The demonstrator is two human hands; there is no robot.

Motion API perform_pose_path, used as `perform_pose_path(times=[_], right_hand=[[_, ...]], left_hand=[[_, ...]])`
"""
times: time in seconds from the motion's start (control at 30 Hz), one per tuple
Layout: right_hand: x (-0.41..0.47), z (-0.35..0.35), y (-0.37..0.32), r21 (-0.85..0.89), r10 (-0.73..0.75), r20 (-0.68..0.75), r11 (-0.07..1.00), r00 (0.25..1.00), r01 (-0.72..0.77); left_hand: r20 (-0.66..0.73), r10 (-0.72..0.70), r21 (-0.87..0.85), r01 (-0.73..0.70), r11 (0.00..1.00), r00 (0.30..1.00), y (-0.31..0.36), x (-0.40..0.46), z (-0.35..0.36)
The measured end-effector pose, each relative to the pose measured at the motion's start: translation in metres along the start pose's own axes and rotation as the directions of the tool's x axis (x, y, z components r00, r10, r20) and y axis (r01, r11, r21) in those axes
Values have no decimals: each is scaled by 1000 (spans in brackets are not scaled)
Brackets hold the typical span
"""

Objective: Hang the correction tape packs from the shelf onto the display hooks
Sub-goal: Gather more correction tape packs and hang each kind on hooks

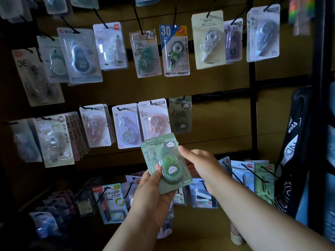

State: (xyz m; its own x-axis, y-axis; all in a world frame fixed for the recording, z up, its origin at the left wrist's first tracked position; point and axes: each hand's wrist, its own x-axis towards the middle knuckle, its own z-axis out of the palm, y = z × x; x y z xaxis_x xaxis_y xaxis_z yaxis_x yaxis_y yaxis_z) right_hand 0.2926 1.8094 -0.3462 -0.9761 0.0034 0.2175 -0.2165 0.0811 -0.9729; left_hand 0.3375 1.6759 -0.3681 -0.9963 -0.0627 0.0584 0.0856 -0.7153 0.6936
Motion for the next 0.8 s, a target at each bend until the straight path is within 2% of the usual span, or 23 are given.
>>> perform_pose_path(times=[0.1,0.27,0.47,0.63,0.8], right_hand=[[-12,3,1,56,-53,63,997,997,50],[-19,1,-2,115,-64,106,992,992,52],[-22,0,-1,187,-71,94,981,993,52],[-24,-3,-5,194,-111,75,976,991,94],[-20,-11,-14,290,-127,40,951,991,110]], left_hand=[[11,21,-6,-21,1000,1000,-1,-4,3],[32,35,34,-36,999,999,1,-9,5],[24,1,-40,0,999,1000,4,-13,9],[-2,46,26,-45,999,999,6,-11,7],[-67,41,-17,-42,999,997,7,-9,4]])
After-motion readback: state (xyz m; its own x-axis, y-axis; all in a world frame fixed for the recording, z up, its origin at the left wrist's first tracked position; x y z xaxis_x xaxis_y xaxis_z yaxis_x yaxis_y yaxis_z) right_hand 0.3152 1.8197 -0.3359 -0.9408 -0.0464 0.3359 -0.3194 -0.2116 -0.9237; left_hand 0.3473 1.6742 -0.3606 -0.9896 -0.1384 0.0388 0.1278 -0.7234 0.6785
